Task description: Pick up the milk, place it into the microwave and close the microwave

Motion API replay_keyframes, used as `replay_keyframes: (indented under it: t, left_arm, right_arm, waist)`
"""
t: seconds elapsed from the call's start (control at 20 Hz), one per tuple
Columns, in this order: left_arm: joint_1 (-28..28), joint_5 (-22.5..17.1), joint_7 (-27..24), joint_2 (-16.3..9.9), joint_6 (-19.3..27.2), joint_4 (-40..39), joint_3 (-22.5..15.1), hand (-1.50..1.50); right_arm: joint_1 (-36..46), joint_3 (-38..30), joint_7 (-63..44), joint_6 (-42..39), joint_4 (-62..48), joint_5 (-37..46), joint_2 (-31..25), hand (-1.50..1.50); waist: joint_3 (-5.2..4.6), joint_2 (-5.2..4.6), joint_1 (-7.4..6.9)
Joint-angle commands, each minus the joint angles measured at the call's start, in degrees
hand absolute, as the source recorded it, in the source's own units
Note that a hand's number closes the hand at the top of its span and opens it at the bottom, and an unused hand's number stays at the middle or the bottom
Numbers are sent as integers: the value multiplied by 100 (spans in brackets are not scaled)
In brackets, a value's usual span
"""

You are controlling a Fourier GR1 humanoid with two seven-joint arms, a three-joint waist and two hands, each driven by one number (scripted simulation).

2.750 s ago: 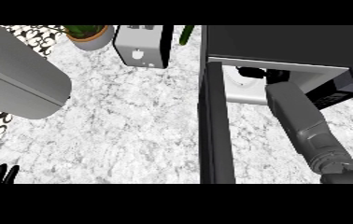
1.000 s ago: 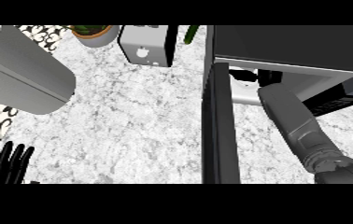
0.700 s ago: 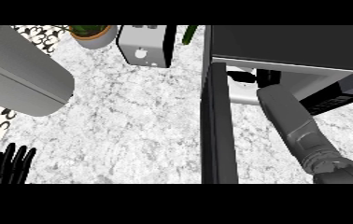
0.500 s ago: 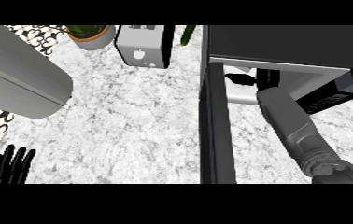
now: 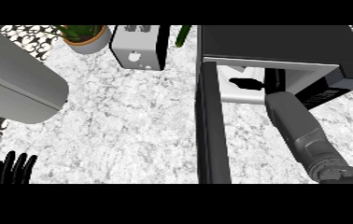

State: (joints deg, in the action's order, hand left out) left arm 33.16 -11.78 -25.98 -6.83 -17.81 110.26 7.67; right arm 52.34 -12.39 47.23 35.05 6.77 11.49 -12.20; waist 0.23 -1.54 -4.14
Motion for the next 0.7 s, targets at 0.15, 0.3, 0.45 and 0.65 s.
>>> replay_keyframes:
  t: [0.15, 0.3, 0.45, 0.65]
  left_arm:
    - [312, 0, -9, 16, -115, 257, 50, -150]
    - [681, 466, -173, 371, 7, 462, -400, -150]
    - [781, 333, -74, 124, -243, 502, -211, -150]
    - [1036, 371, -238, 162, -676, 581, -724, -150]
  right_arm:
    - [-439, -161, 653, -834, 204, -224, 303, -150]
    - [-814, -306, 911, -1428, 263, -410, 133, -150]
    - [-932, -289, 756, -1576, 472, -498, 374, -150]
    - [-1395, -363, 1167, -2186, 591, -682, 579, -150]
  waist:
    - [-9, 84, 179]
    - [-9, 104, 225]
    - [-19, 154, 338]
    - [-18, 157, 348]
